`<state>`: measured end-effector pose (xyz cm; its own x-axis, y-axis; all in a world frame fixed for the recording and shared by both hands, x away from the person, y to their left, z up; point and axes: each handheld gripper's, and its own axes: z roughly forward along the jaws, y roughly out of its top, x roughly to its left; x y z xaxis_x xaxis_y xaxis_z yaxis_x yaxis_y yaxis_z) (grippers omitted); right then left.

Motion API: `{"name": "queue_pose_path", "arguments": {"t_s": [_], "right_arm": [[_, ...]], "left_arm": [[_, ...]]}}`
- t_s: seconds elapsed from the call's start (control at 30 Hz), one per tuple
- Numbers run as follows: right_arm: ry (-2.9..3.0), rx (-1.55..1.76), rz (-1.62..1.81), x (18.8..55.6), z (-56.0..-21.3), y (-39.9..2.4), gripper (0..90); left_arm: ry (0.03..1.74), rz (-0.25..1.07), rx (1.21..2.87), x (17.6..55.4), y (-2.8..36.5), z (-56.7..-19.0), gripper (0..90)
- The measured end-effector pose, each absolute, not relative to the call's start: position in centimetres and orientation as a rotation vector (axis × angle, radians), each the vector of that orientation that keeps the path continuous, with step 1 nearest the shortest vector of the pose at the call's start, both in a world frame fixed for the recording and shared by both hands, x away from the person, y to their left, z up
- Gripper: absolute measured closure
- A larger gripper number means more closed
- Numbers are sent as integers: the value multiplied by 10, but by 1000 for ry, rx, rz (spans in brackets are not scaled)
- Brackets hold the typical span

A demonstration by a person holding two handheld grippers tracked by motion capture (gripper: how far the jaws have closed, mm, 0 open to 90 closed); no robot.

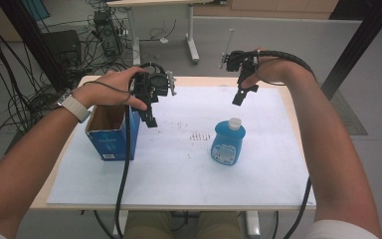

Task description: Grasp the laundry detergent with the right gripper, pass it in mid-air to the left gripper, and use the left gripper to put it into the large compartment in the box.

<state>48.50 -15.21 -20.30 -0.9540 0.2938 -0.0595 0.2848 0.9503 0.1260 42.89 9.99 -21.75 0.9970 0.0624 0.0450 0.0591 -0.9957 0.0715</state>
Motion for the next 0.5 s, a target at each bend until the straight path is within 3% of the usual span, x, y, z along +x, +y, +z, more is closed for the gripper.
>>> {"name": "queue_pose_path", "arguments": {"t_s": [0.5], "right_arm": [[3019, 462, 183, 483, -200, -152, 113]], "left_arm": [[96, 81, 3068, 428, 100, -214, 90]]}}
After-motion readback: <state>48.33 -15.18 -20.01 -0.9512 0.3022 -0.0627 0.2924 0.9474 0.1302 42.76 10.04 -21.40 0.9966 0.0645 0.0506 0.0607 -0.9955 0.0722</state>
